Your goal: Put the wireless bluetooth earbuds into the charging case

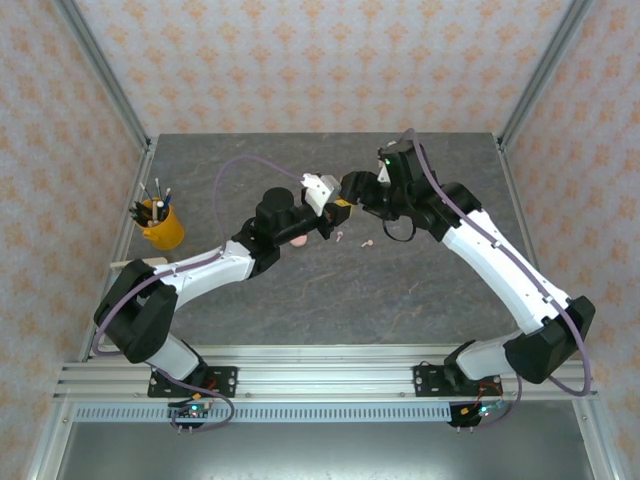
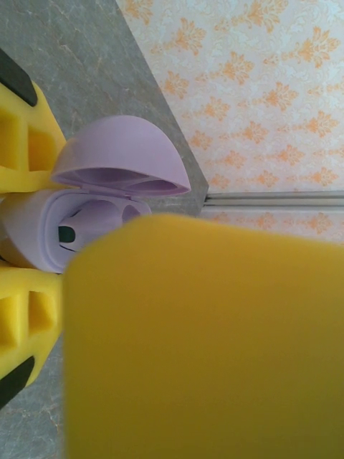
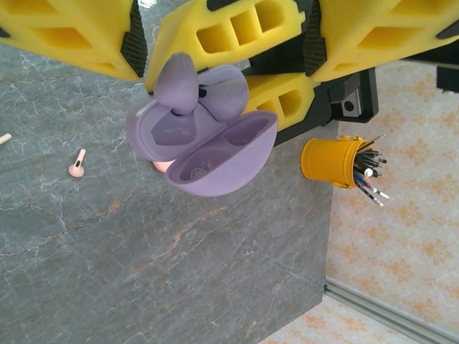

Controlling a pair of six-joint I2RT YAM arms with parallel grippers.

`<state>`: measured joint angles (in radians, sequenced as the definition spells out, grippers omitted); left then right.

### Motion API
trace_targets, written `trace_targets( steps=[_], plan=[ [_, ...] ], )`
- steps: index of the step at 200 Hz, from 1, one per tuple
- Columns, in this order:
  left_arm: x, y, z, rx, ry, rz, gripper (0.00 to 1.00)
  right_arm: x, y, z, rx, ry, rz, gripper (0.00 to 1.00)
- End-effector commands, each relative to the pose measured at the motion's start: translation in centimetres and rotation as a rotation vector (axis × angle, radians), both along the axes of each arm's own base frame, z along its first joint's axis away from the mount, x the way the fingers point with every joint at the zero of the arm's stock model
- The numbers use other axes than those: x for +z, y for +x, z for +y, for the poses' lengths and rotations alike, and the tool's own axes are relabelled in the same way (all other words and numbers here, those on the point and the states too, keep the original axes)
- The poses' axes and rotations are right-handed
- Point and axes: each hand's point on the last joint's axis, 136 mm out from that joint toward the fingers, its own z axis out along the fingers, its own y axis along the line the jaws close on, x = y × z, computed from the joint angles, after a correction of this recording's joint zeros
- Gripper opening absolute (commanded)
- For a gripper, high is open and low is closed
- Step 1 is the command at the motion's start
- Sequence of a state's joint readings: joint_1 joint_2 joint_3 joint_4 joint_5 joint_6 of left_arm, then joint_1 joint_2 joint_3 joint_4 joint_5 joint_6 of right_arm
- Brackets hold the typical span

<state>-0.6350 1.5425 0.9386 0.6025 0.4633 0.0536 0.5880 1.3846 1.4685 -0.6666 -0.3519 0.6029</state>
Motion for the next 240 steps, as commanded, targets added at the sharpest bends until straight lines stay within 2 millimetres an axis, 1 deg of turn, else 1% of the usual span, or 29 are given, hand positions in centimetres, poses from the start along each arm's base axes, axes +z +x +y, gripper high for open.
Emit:
trace_targets(
  steps=[1,68,102,134,152,184,213,240],
  plan=[
    [2.0,-0.2,-0.1,0.002,-0.018,-0.053,0.00,2.4,0.7,0.9,0.010,0.052,-0.042,0.61],
    [1.9,-0.2,0.0,0.000,-0.015,-0.050,0.00,4.5,1.3,1.5,0.015,0.081,-0.076,0.61],
    [1.8,-0.3,0.0,0.003,-0.014,-0.048,0.00,5.3,1.1,2.0,0.031,0.112,-0.075,0.61],
    [1.9,-0.3,0.0,0.002,-0.015,-0.049,0.00,5.9,0.9,1.8,0.028,0.130,-0.084,0.61],
    [1.9,-0.3,0.0,0.004,-0.017,-0.049,0.00,5.8,0.7,1.4,0.016,0.110,-0.082,0.61],
    [2.0,0.0,0.3,0.024,-0.013,-0.046,0.00,5.0,0.4,-0.8,-0.056,0.032,-0.075,0.61],
    [1.9,0.0,0.3,0.025,-0.013,-0.046,0.00,6.0,-0.3,-1.8,-0.083,0.045,-0.100,0.61],
    [2.1,0.0,0.2,0.023,-0.019,-0.047,0.00,6.6,-0.4,-1.7,-0.083,0.068,-0.106,0.61]
  ],
)
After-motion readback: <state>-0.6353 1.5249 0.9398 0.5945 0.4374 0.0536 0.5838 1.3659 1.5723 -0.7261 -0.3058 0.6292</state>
